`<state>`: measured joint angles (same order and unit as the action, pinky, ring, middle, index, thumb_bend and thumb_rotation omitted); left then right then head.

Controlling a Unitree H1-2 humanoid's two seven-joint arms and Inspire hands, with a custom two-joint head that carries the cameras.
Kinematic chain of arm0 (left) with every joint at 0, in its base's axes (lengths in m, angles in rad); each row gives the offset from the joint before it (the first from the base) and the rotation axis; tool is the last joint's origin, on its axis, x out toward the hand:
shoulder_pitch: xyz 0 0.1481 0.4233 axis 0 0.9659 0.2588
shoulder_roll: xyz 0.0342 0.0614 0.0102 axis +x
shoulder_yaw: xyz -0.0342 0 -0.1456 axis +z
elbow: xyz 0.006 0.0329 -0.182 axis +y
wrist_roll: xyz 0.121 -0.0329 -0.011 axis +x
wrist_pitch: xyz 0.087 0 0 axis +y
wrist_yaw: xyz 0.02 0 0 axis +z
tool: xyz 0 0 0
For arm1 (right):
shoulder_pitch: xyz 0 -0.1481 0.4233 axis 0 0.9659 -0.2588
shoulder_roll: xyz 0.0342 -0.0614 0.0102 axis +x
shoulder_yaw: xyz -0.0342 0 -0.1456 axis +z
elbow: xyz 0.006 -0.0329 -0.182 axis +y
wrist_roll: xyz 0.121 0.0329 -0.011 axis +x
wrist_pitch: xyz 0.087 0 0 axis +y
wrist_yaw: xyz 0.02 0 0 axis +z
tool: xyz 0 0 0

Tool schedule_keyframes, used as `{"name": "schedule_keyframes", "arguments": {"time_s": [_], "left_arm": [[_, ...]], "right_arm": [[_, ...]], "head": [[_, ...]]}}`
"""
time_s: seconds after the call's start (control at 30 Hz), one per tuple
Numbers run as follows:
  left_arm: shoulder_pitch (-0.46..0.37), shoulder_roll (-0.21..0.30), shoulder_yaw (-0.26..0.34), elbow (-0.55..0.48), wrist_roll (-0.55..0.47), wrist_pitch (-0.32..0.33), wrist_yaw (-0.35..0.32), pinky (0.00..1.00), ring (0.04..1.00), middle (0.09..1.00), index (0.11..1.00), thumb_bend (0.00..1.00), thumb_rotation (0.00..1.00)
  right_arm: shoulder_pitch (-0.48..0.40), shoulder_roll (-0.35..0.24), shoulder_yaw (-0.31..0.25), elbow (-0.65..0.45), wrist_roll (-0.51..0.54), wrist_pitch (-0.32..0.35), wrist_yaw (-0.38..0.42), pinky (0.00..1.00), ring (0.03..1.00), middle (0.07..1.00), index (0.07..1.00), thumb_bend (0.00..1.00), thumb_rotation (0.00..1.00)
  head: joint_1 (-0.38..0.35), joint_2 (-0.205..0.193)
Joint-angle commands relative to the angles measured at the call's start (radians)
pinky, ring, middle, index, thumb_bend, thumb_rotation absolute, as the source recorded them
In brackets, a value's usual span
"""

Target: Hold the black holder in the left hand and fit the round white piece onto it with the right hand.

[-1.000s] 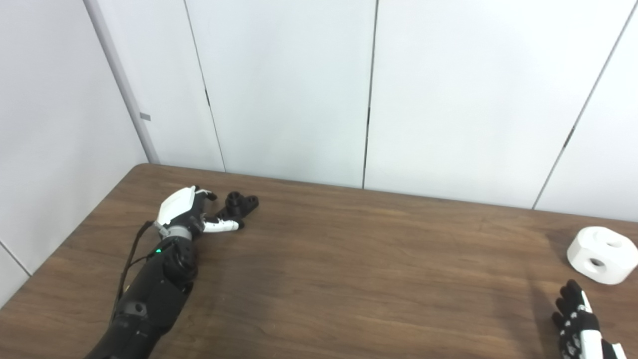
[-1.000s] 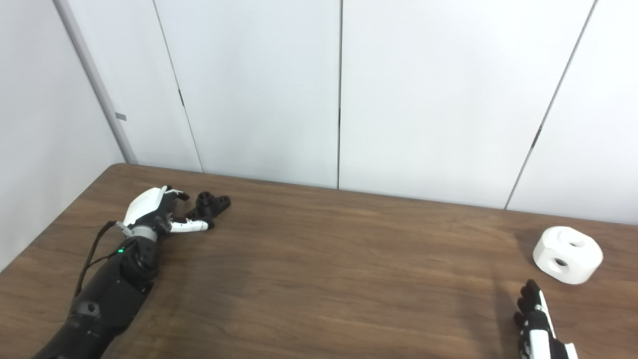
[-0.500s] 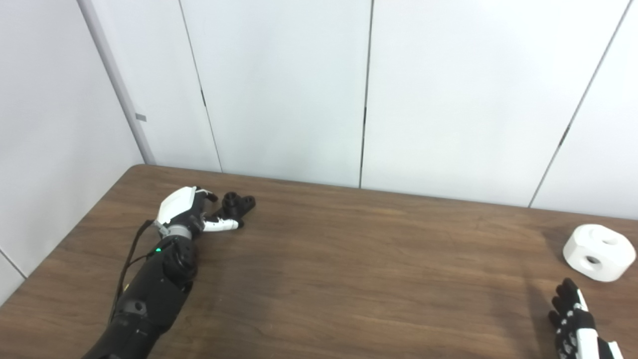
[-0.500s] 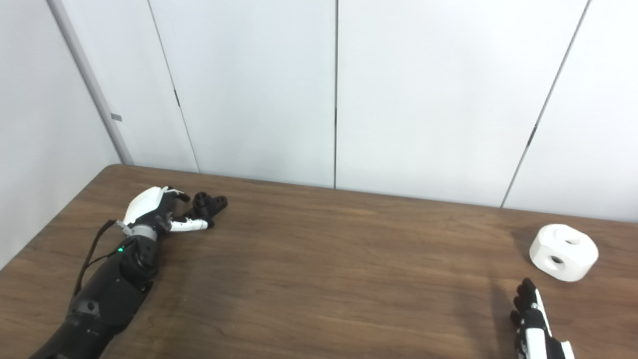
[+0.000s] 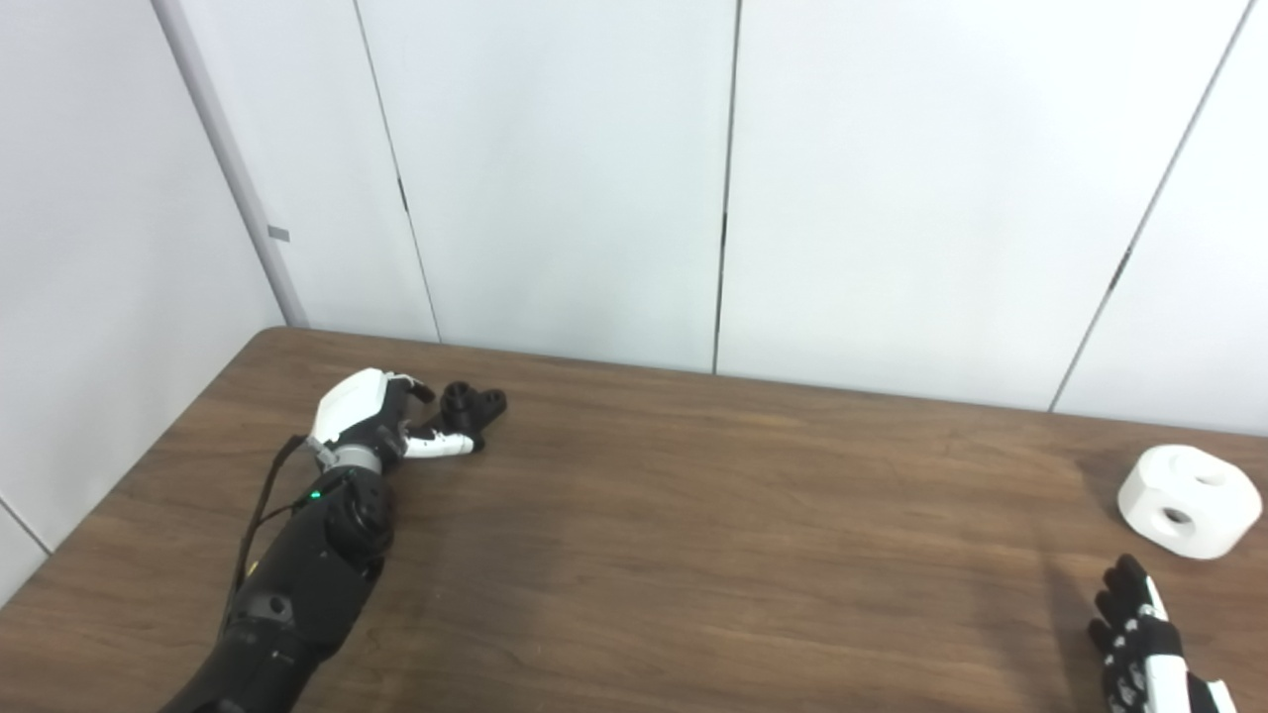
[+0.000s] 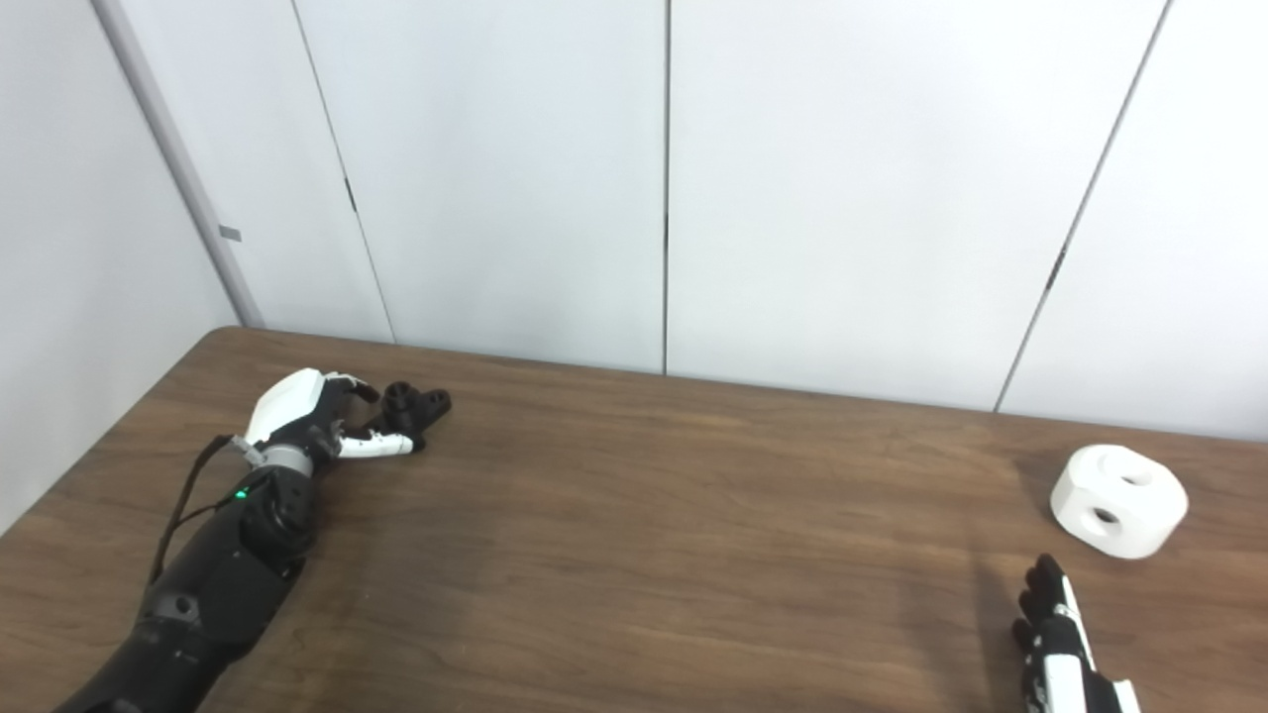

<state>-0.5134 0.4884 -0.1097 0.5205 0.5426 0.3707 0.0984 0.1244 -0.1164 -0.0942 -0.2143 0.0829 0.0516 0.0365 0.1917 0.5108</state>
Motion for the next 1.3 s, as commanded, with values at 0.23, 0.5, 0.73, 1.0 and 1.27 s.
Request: {"name": "schedule_keyframes", "arguments": {"time_s": [0.23,0.5,0.73,1.0,1.27], "left_arm": [[-0.025,0.019,0.024,0.023,-0.040,-0.068,0.024,1.00,0.954,0.845,0.501,0.55,0.08],[-0.014,0.014,0.024,0.025,-0.052,-0.110,0.037,1.00,0.910,0.783,0.486,0.52,0.05],[-0.015,0.012,0.018,0.022,-0.052,-0.102,0.027,0.95,0.935,0.795,0.486,0.52,0.05],[-0.006,0.013,0.013,0.011,-0.057,-0.100,0.012,0.96,0.946,0.800,0.487,0.52,0.05],[0.033,0.023,0.000,-0.062,-0.054,-0.086,-0.024,0.94,0.933,0.801,0.487,0.52,0.05]], "right_arm": [[-0.008,-0.010,0.001,-0.015,0.010,-0.020,0.010,1.00,1.000,1.000,1.000,0.57,1.00],[-0.002,-0.013,0.000,-0.012,0.017,-0.030,0.014,1.00,1.000,1.000,1.000,0.57,1.00],[0.000,-0.014,0.000,-0.021,0.004,-0.024,0.008,1.00,1.000,1.000,1.000,0.58,1.00],[-0.001,-0.012,0.000,-0.024,0.007,-0.024,0.009,1.00,1.000,1.000,1.000,0.59,1.00],[-0.004,-0.006,0.003,-0.026,-0.007,-0.026,-0.001,1.00,1.000,1.000,1.000,0.59,1.00]], "head": [[0.001,0.004],[-0.001,0.004],[-0.006,0.008],[-0.014,0.012],[-0.022,0.018]]}}
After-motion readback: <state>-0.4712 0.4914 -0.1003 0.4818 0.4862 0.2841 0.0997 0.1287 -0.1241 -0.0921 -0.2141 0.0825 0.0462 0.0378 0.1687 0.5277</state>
